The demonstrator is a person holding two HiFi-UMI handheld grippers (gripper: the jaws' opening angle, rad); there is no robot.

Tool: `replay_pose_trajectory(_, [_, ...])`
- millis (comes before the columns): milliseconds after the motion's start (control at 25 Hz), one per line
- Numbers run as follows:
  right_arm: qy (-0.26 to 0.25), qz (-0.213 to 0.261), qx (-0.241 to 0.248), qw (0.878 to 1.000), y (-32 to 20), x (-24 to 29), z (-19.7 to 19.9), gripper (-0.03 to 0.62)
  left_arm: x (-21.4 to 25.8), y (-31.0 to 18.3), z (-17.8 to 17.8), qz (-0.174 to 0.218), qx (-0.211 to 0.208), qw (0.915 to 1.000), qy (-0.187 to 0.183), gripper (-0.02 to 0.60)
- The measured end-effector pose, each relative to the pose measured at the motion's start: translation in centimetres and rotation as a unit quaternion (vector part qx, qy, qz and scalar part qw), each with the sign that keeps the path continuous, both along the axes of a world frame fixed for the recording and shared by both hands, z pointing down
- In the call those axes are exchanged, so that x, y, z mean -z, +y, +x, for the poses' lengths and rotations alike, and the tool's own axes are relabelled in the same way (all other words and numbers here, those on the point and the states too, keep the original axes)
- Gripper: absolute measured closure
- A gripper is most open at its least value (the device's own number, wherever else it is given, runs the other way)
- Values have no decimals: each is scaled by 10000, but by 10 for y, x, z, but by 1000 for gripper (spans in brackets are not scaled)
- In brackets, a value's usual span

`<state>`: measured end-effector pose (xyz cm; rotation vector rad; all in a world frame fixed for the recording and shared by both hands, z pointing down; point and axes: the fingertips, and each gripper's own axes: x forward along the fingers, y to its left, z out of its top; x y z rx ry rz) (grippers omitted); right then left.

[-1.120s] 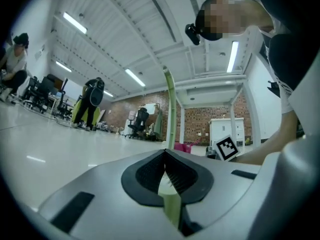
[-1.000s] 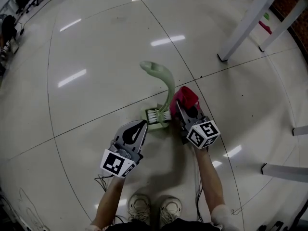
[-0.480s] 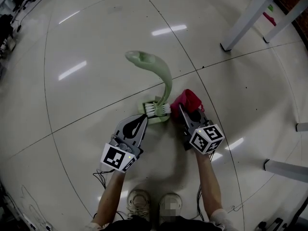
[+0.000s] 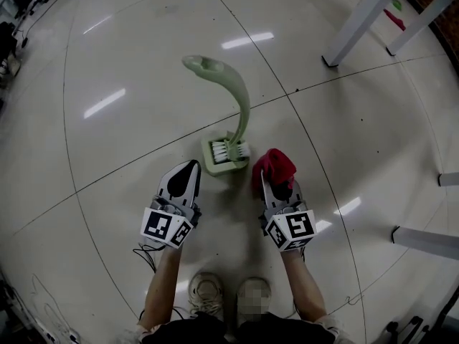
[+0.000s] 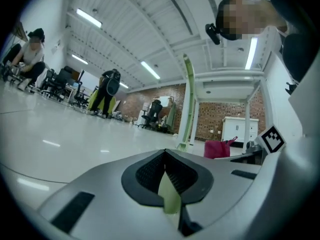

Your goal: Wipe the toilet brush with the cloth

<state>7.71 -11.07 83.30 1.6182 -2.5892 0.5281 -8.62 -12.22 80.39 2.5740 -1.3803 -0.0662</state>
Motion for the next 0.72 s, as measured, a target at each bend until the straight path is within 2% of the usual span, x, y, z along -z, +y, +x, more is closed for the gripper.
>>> replay_pose_trajectory(120, [200, 17, -82, 9998, 9, -6, -14, 563, -21, -3, 3, -333, -63, 9994, -88, 578])
replay_pose_trajectory(240, [269, 30, 96, 9996, 13, -9, -29, 563, -23, -5, 10, -260, -233, 9991, -252, 578])
replay_pose_trajectory(400, [408, 113, 188, 9989, 10, -7, -37, 563, -23, -7, 10, -313, -209, 9993, -80, 578])
replay_pose_trajectory(560, [370, 97, 181, 9991, 13, -6, -40, 562, -27, -6, 11, -341, -237, 9991, -98, 578])
replay_pose_trajectory(720, [343, 71, 411, 9985, 24, -8, -61, 563, -29, -6, 10, -373, -258, 9990, -30, 578])
